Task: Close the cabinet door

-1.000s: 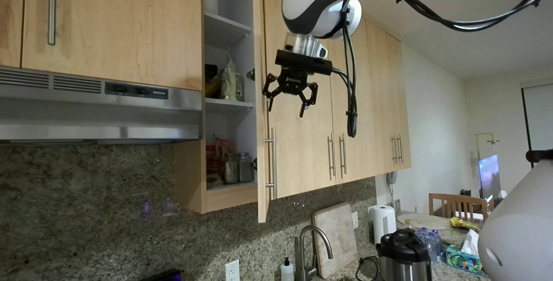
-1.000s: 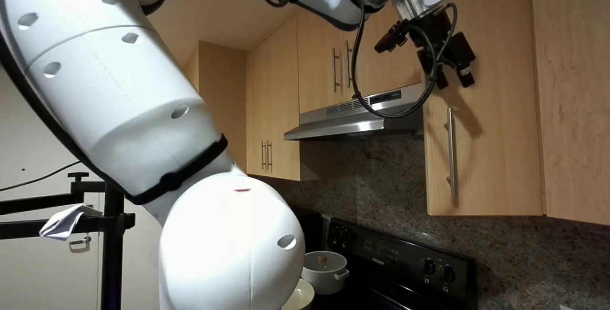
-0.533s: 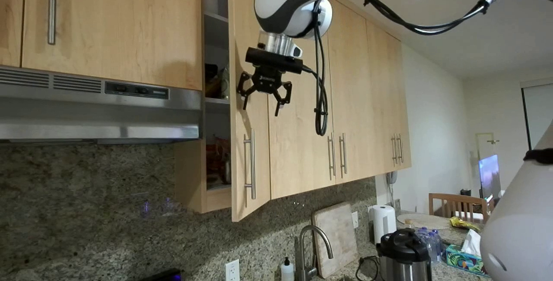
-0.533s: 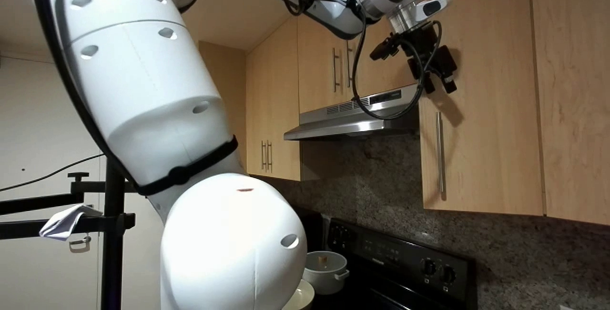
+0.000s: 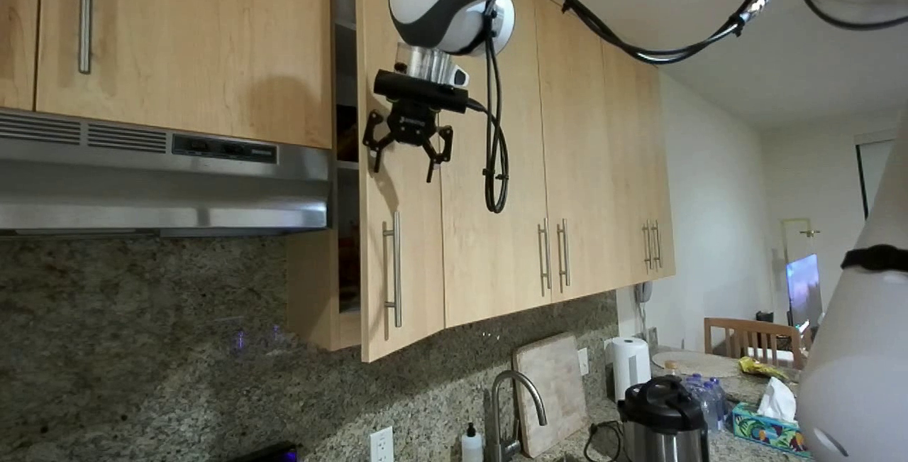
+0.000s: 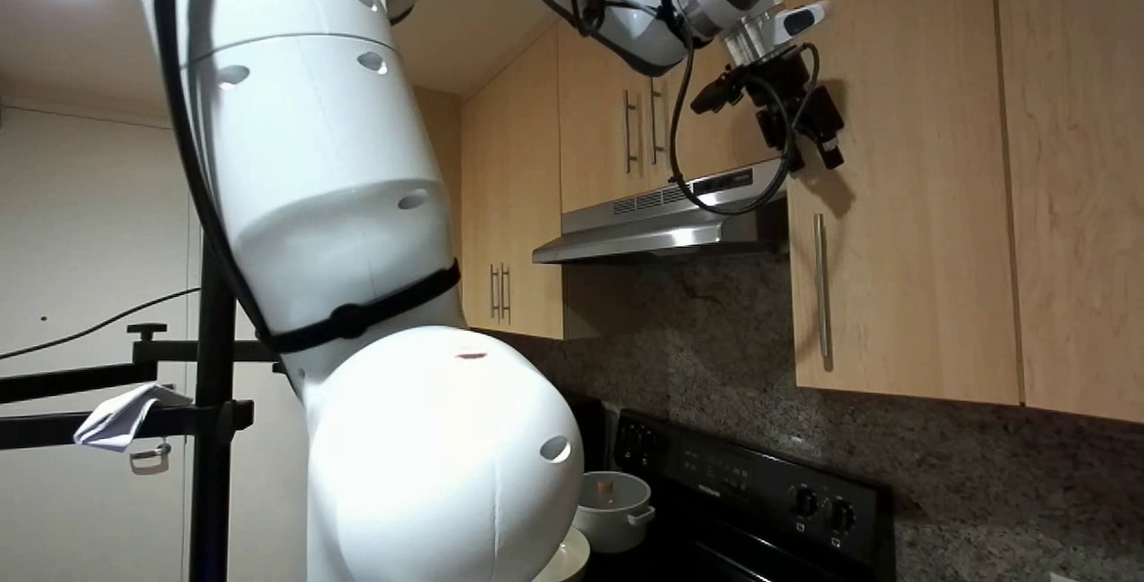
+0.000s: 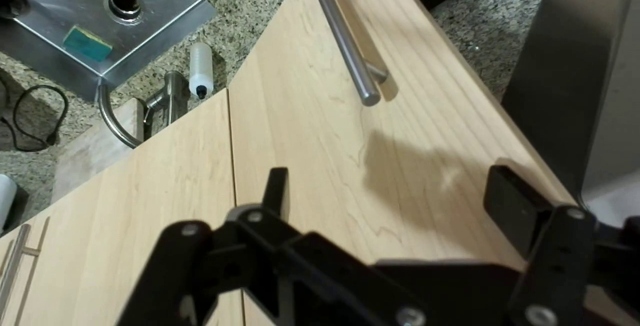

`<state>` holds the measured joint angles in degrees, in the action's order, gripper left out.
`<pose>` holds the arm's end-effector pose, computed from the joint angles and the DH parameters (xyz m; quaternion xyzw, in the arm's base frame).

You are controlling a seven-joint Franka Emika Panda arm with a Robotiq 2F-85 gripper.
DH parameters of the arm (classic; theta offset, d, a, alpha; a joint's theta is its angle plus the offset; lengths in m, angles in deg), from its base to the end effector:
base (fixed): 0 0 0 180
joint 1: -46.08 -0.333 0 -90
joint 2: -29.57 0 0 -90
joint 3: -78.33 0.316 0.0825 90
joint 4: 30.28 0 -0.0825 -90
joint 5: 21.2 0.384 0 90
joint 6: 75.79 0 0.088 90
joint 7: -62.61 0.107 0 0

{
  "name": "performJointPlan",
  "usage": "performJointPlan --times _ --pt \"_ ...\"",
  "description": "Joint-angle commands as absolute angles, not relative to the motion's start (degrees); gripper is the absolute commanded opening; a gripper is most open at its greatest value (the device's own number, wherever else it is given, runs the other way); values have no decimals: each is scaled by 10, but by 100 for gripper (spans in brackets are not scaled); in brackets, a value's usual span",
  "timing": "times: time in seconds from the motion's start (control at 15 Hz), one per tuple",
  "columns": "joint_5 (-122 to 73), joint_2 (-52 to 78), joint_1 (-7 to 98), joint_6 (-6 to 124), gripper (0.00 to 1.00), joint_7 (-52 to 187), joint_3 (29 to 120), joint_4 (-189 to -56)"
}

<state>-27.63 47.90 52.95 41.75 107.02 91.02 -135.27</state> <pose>0.4868 0.0646 0.7133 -0.9122 0.3026 -0.2745 0.0299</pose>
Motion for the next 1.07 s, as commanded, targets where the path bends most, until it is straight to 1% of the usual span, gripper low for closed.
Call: performJointPlan --times 0.0,0.6,1.0 --pt "-305 443 512 396 100 1106 910 -1304" --pt "-337 394 478 388 100 1135 906 -1237" --pt "-355 404 460 386 100 1161 904 -1247"
